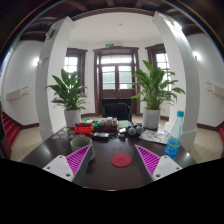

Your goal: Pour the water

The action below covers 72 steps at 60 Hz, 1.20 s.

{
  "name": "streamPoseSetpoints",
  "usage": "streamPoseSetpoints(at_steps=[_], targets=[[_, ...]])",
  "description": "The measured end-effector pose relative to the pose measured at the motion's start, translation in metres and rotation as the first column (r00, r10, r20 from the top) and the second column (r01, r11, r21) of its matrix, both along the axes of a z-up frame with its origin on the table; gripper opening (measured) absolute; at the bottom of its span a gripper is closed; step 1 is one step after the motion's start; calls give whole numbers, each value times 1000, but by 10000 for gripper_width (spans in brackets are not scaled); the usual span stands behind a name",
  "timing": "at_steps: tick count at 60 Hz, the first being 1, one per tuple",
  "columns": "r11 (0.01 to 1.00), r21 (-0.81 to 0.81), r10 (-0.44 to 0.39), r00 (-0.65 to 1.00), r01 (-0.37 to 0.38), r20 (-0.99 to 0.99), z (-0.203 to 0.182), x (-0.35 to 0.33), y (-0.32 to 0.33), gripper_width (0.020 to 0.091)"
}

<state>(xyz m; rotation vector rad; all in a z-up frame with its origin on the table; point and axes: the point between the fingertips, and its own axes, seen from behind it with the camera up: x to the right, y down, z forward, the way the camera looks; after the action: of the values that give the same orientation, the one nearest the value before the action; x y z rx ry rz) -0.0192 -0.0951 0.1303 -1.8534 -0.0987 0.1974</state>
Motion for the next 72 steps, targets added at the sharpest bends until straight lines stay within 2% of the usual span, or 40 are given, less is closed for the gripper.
streamPoseSetpoints(at_steps=[4,7,8,18,24,32,42,46,48,49,51,52,54,57,61,64,67,72], targets=[[1000,-4,-11,1000,11,5,-7,12,-2,857],[999,-15,-49,999,49,17,-30,53,0,857],[998,-21,-63,998,63,15,-12,34,0,858],[981,-19,-190,981,191,46,-19,117,20,849],[973,12,-232,971,232,58,-14,156,44,850],[972,51,-233,971,230,58,-10,181,84,849],[982,16,-191,981,190,45,-33,190,127,843],[984,19,-177,983,176,55,-40,197,140,772],[985,23,-173,983,172,62,-42,204,146,712],[986,26,-169,984,167,65,-43,207,148,713],[988,33,-153,986,151,67,-44,210,151,577],[989,36,-149,987,147,65,-44,211,153,546],[989,37,-148,987,146,67,-47,217,155,518],[988,56,-146,987,142,70,-77,242,161,469],[986,76,-156,985,150,79,-76,240,159,366],[982,81,-176,980,168,92,-77,242,157,348],[985,78,-163,980,154,115,-80,252,169,347],[985,71,-165,973,156,160,-76,232,160,346]])
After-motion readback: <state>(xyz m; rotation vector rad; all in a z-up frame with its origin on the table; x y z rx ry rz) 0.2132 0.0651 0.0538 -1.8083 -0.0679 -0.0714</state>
